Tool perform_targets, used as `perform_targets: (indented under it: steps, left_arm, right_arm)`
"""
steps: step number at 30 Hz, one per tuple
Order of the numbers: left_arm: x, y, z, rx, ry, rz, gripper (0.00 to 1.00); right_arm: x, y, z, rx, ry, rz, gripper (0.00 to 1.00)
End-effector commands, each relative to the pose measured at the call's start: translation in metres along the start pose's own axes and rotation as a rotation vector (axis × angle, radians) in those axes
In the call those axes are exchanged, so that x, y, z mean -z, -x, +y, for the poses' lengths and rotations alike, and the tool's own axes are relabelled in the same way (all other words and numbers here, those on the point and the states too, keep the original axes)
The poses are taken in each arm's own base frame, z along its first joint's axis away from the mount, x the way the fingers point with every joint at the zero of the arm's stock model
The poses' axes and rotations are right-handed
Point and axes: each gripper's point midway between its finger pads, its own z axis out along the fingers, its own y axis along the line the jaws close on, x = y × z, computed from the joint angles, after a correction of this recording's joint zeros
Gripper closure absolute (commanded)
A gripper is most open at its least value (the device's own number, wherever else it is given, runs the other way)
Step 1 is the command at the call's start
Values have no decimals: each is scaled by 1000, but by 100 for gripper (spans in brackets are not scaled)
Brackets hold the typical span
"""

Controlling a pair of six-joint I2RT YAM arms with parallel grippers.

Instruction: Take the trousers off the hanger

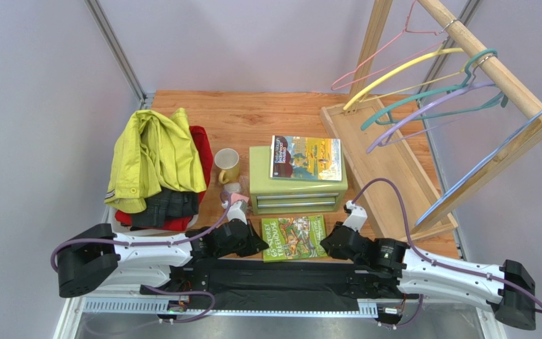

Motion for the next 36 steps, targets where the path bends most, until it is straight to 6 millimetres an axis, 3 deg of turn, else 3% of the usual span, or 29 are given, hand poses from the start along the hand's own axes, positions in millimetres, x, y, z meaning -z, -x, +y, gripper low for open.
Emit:
perform_targets:
  steps: [1,7,8,9,11,13,17,21,26,29,36]
  left_arm:
    - [10,-21,-26,-22,-84,85,100]
    - [37,-19,-52,-80,-145,76,100]
    - [41,-20,-47,-94,-120,83,100]
    - [50,-16,-59,-96,-155,70,100]
    - [57,-15,-57,-112,-147,72,100]
    - [71,-9,-69,-116,-185,55,100]
    - [93,0,-80,-144,-233,33,100]
    - [122,14,-106,-160,-309,6,100]
    - [143,22,-125,-218,-335,6,100]
    - [155,28,-135,-220,-354,-3,100]
    - [182,41,-157,-214,-422,-28,100]
  right_arm:
    - [19,-5,36,3,170,71,100]
    - [46,2,58,38,256,50,100]
    - [53,-1,64,65,278,57,100]
    - [61,2,70,70,284,53,100]
    - [73,3,77,114,300,33,100]
    - [85,12,90,104,301,-2,100]
    - [106,9,110,160,321,-19,100]
    - [119,10,130,182,328,-37,100]
    - [143,33,156,210,329,-107,100]
    - [152,44,162,218,326,-132,100]
    - [167,51,176,242,370,-145,100]
